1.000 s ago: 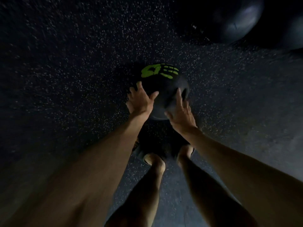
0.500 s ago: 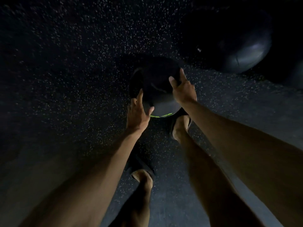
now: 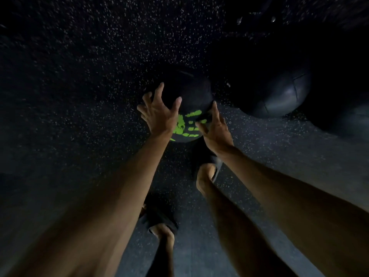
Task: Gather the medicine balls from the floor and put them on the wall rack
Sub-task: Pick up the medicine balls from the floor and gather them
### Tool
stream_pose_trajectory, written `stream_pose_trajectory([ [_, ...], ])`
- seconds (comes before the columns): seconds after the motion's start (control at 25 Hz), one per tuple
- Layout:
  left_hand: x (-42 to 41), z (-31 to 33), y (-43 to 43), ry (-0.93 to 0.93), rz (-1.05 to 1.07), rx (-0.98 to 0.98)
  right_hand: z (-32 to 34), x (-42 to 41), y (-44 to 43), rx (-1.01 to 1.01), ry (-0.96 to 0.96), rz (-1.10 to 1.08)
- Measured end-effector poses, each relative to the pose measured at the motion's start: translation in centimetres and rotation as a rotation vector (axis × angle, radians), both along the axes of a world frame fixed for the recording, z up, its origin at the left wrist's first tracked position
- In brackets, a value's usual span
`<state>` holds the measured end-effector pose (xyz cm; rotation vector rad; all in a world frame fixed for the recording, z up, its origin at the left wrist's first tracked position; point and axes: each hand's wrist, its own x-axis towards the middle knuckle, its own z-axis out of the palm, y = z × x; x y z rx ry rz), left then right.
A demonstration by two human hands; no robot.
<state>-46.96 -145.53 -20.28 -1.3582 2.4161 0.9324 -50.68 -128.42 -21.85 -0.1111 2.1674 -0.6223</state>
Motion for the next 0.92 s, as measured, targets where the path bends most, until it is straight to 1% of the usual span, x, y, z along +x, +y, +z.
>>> stream_pose_trajectory([
  [0.08, -0.4, -0.2, -0.6, 0.193, -0.002, -0.019, -0.4, -2.8, -1.0, 0.019, -0.037, -0.075],
  [0.12, -0.5, -0.6, -0.9, 0.225, -0.007, 0.002, -0.5, -4.2, -1.7, 0.033, -0.046, -0.095],
  [0.2, -1.6, -0.7, -1.2, 0.148, -0.011, 0.082, -0.8, -6.7, -3.1, 0.068, -0.078, -0.144],
  [0.28, -4.3, -0.4, -0.9, 0.013, 0.108, 0.150, -0.9, -8.8, -4.3, 0.099, -0.117, -0.246],
  [0.32, -5.9, -0.1, -0.7, -0.014, 0.158, 0.184, -0.8, -9.6, -4.8, 0.103, -0.094, -0.286],
  [0.36, -7.3, 0.0, -0.7, -0.018, 0.159, 0.203, -0.4, -10.1, -5.2, 0.088, -0.036, -0.299],
  [0.44, -8.9, 0.4, -0.8, 0.008, 0.056, 0.176, 0.6, -10.5, -5.3, 0.003, 0.108, -0.255],
  [0.48, -9.4, 0.6, -0.9, 0.050, 0.006, 0.170, 1.0, -10.6, -5.1, -0.044, 0.149, -0.221],
  [0.56, -9.8, 0.4, -1.0, 0.145, -0.078, 0.169, 1.2, -10.9, -4.7, -0.079, 0.142, -0.221],
  [0.64, -10.5, 0.4, -0.9, 0.240, -0.197, 0.176, 0.9, -11.9, -4.5, -0.046, 0.093, -0.286],
  [0.68, -11.0, 0.5, -0.7, 0.250, -0.245, 0.178, 0.9, -12.6, -4.4, -0.023, 0.063, -0.296],
  [0.72, -11.5, 0.6, -0.5, 0.246, -0.275, 0.175, 0.9, -13.3, -4.3, -0.005, 0.037, -0.285],
  [0.8, -12.7, 0.5, -0.7, 0.209, -0.265, 0.178, 1.2, -14.3, -4.2, 0.024, 0.005, -0.228],
  [0.92, -13.2, 0.8, -1.4, 0.070, -0.280, 0.181, 2.2, -14.5, -4.5, 0.042, 0.025, -0.154],
])
